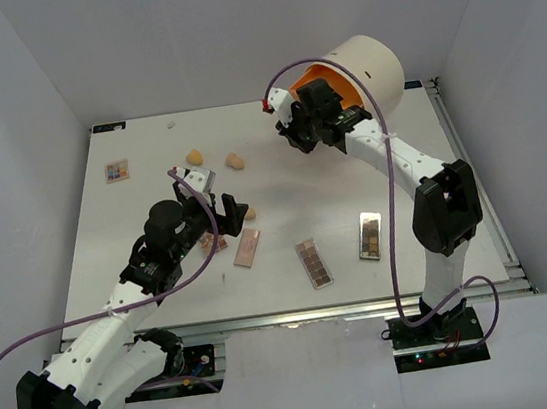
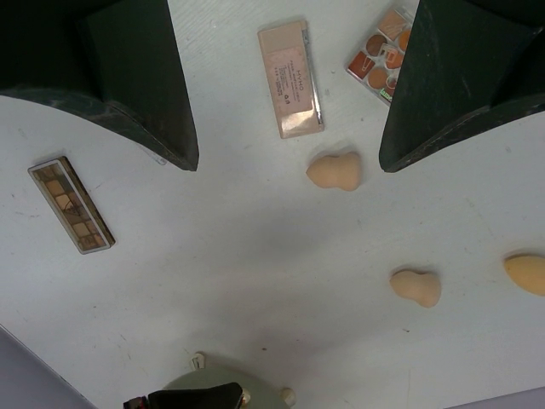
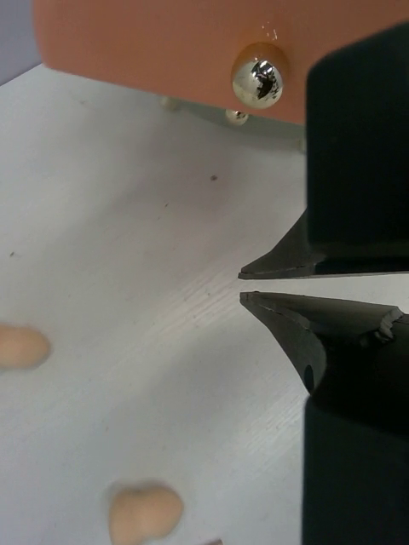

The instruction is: Organize the makeup

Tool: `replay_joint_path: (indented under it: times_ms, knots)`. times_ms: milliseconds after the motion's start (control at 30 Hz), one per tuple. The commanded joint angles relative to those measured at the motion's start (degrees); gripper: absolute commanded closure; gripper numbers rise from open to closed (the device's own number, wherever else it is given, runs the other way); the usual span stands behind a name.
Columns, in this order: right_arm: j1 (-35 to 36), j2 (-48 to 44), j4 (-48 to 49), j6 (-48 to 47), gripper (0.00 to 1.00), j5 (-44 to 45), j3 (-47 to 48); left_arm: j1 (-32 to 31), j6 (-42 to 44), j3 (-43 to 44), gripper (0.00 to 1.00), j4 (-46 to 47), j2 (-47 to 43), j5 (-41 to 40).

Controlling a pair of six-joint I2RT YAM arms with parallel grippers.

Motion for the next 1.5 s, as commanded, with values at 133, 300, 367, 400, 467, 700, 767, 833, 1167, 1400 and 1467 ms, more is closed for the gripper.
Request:
replay_joint_path:
  times_ms: [133,300,367,400,467,700,767,833,1167,1400,1467]
  knots:
    - [0.50,4.31,10.52,-1.16,0.39,28.34,7.73,0.00,0.68,0.83,0.02,-0.54,-1.69,-0.26]
    - [-0.32,4.24,12.81,-3.58,0.15,29.51,9.07,0.00,0.75,0.76,0.02,-0.60,-2.05,-0.22]
    - [-0.76,4.36,13.10,-4.71,0.11,29.26,9.44,0.08,0.75,0.76,0.02,-0.60,-2.05,-0.24]
    - [-1.08,4.30,13.29,-5.04,0.10,29.39,9.25,0.01,0.75,0.76,0.02,-0.60,-2.04,-0.11]
    - [-1.69,4.20,13.44,-5.40,0.08,29.37,8.96,0.09,0.66,0.69,0.02,-0.60,-2.04,0.07]
    - [-5.86,2.01,12.63,-4.60,0.05,26.01,6.68,0.00,0.39,0.74,0.02,-0.43,-1.45,1.37]
    - [-6.47,0.86,12.43,-4.81,0.05,25.12,5.22,0.02,0.17,0.76,0.02,-0.27,-1.09,2.31]
    - [-6.66,0.05,12.26,-4.94,0.04,24.57,4.09,0.09,-0.01,0.76,0.02,-0.05,-0.85,3.21]
    - [-9.90,-20.80,-2.60,-7.58,0.05,-40.37,-9.87,0.44,-11.63,2.62,0.02,11.68,6.89,18.53]
    - [-25.76,-35.12,24.23,11.31,0.20,-67.99,-34.99,0.44,-24.77,15.65,0.07,21.68,29.21,27.02]
    - [-31.66,-38.91,45.17,22.81,0.23,-74.08,-45.95,0.44,-28.21,21.29,0.08,24.11,36.82,27.09]
